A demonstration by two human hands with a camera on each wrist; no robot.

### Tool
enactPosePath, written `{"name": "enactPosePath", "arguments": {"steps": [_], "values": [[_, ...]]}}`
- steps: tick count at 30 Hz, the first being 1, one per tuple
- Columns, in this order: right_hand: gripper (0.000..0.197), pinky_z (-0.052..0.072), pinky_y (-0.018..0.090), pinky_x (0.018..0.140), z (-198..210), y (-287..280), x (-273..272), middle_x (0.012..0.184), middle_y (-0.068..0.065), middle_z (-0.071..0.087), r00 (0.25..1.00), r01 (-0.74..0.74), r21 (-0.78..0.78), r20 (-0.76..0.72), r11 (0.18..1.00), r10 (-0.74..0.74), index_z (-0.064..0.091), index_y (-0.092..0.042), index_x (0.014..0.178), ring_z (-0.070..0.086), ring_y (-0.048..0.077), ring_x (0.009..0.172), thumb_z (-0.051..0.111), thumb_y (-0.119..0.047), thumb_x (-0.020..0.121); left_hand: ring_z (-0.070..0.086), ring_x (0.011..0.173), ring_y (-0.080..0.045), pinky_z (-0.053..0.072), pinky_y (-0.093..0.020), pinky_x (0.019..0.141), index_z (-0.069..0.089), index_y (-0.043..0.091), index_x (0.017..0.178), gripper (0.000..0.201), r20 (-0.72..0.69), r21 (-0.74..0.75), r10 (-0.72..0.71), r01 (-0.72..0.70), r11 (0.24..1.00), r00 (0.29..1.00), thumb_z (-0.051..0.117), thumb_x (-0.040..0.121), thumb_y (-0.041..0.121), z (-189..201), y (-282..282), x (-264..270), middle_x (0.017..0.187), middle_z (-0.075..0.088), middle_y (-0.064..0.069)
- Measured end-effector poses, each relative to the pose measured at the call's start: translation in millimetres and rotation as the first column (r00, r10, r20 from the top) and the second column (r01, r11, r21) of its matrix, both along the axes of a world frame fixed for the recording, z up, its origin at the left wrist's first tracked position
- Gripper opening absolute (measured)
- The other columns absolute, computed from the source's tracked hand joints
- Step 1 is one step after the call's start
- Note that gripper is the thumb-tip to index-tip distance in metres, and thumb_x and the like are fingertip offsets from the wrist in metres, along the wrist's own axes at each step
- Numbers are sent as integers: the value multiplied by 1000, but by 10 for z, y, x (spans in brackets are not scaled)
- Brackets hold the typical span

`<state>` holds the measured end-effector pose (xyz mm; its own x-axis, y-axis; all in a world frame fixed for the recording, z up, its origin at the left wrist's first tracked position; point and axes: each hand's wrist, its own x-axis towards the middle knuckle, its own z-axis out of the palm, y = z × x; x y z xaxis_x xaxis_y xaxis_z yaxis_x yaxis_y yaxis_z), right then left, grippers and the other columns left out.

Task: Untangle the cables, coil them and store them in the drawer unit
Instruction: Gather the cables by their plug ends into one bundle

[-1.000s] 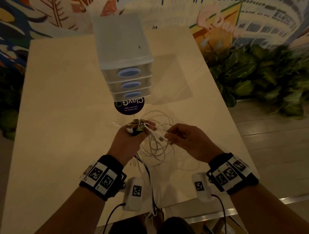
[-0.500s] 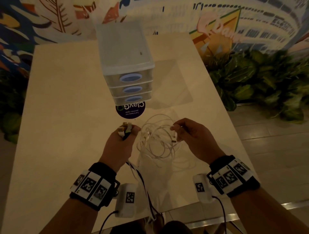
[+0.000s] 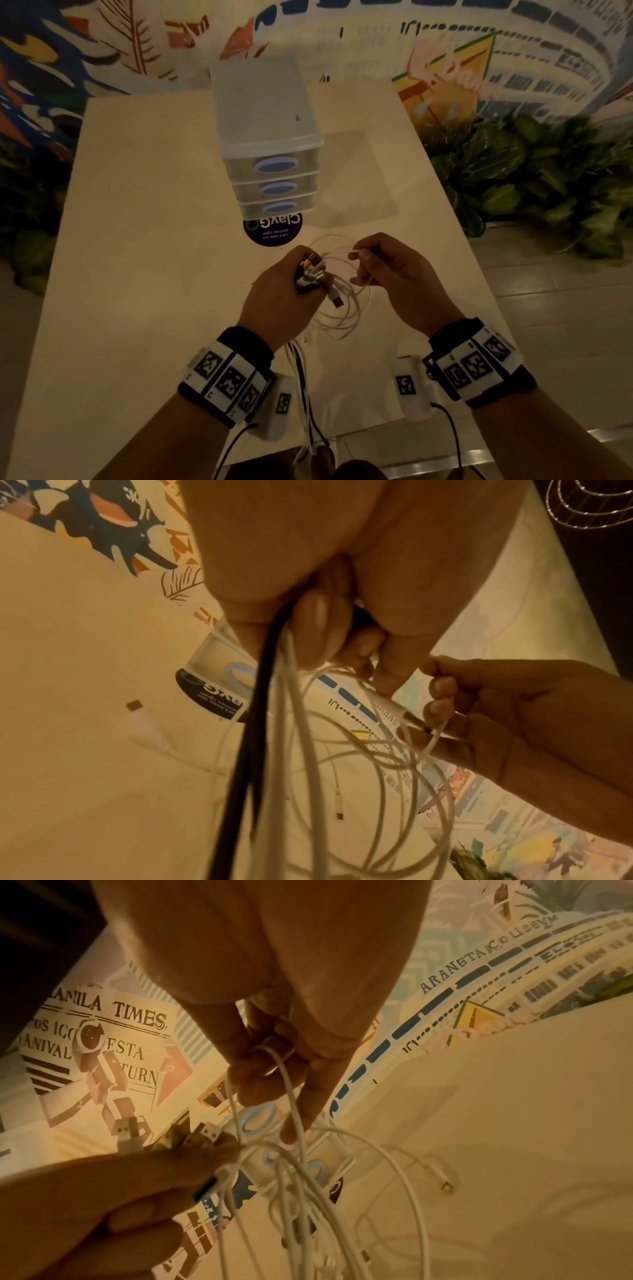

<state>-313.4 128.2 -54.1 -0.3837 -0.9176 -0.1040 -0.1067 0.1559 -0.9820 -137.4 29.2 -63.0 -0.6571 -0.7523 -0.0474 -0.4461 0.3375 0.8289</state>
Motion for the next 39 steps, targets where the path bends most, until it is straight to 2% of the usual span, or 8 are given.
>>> {"name": "enactPosePath", "arguments": {"steps": [8, 12, 16, 21, 29, 32, 36, 39], "values": [[19, 57, 62, 82, 19, -58, -24, 81, 0, 64, 994, 57, -53, 92, 997, -52, 51, -15, 102, 65, 25, 74, 33, -12, 111, 51, 65, -12, 37, -19, 58, 53, 21, 72, 28, 142, 109, -74, 59, 992, 987, 70, 92, 30, -145, -142, 177, 64, 53, 0], [16, 61, 45, 82, 60, -142, -5, 96, 10, 75, 986, 94, -82, 146, 992, -81, 44, -10, 105, 74, 34, 84, 30, -16, 112, 57, 73, -10, 41, -16, 60, 61, 22, 84, 15, 106, 107, -65, 53, 993, 992, 71, 91, 30, -86, -152, 186, 72, 63, 3], [16, 60, 53, 89, 83, -178, -33, 112, 15, 73, 963, 124, -37, 246, 992, -111, 40, -10, 108, 74, 37, 97, 28, -19, 112, 56, 70, -7, 39, -14, 59, 49, 23, 84, 25, 51, 74, -5, 2, 997, 999, 74, 89, 23, -75, -105, 185, 70, 56, 6], [19, 62, 52, 75, 92, -143, -16, 124, 11, 70, 934, 125, -30, 342, 992, -107, 38, -11, 112, 73, 34, 106, 26, -25, 112, 51, 62, -6, 35, -16, 55, 47, 26, 69, 32, 117, 22, -42, 40, 999, 992, 69, 92, 29, -184, -39, 163, 60, 48, 6], [20, 61, 51, 83, -54, -175, 15, 128, 12, 69, 861, 163, -27, 491, 986, -129, 40, -11, 105, 70, 37, 112, 27, -25, 112, 44, 42, -2, 33, -12, 49, 58, 13, 69, 42, 52, 391, -90, 63, 918, 995, 57, 101, 39, -145, -27, 45, 48, 53, 11], [17, 61, 42, 85, -184, -165, -4, 122, 8, 72, 919, 164, -30, 368, 986, -142, 41, -10, 105, 73, 30, 105, 30, -22, 111, 43, 39, 0, 33, -15, 48, 63, 15, 79, 31, 11, 474, -51, 39, 880, 999, 59, 101, 36, -99, -34, 37, 57, 60, 12], [15, 50, 25, 69, -436, -105, -98, 91, -10, 68, 951, 173, 107, -277, 979, -138, 58, -23, 102, 62, 8, 78, 47, -32, 107, 34, 38, -6, 30, -25, 47, 65, 9, 85, 30, -4, 590, 55, -42, 806, 998, 62, 98, 35, -129, -64, -9, 56, 56, 7], [12, 45, 22, 65, -524, -52, -141, 80, -9, 68, 955, 154, 328, -293, 932, -54, 62, -31, 106, 63, 4, 65, 57, -41, 101, 33, 37, -6, 29, -26, 50, 61, 14, 74, 29, 12, 607, 126, -107, 788, 992, 59, 97, 31, -140, -56, -33, 50, 49, 8]]}}
